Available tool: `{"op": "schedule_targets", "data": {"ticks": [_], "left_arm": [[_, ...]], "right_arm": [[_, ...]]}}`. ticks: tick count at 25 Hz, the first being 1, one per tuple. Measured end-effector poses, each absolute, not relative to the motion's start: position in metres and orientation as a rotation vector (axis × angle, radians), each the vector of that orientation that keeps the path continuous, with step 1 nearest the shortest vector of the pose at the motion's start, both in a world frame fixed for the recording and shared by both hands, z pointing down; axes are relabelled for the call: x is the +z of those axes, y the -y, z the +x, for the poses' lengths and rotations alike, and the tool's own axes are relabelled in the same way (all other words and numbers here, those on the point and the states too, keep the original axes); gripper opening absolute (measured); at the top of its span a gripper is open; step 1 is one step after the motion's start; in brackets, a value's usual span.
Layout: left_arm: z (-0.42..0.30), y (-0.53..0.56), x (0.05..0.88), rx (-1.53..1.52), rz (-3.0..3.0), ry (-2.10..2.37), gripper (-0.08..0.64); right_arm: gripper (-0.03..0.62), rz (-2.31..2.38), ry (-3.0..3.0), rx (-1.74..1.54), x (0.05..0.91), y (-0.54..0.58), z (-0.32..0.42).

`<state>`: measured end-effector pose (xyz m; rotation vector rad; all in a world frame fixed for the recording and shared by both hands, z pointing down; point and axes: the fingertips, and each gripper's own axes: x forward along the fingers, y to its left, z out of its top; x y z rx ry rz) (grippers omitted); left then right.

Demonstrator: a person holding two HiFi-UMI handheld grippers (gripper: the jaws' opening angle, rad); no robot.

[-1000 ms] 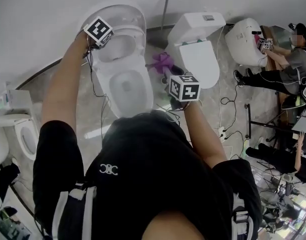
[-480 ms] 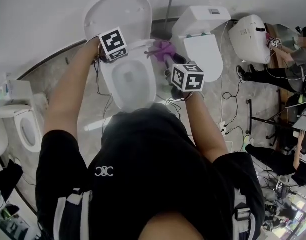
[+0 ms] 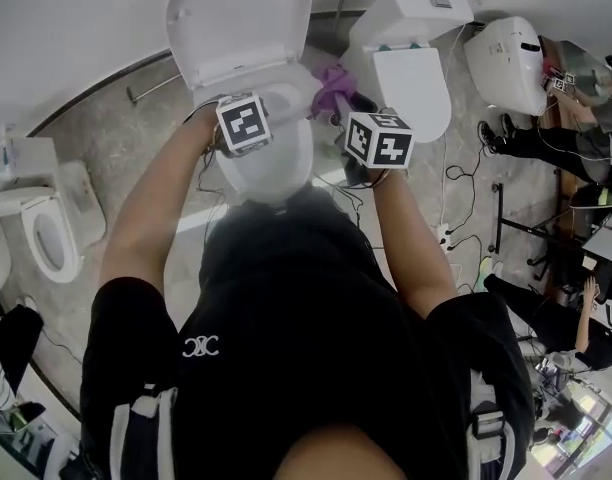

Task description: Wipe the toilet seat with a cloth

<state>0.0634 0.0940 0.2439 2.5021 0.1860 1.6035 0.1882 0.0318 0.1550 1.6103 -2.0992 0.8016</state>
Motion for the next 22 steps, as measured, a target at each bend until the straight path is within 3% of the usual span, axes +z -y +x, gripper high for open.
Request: {"op": "schedule_targets", "data": {"ticks": [5,22], "left_arm": [[0.063,-0.134,0.276,1.739,2.497,-0.207,0.201],[0.07,-0.224,0.367,1.636,2.434,-0.408,0.255]], "right_arm": [[0.058,1.621,2.043,0.862,0.178,-0.052,0.184],[0.058,1.59,1.871,1.009,0.261,-0.093,0.183]]}}
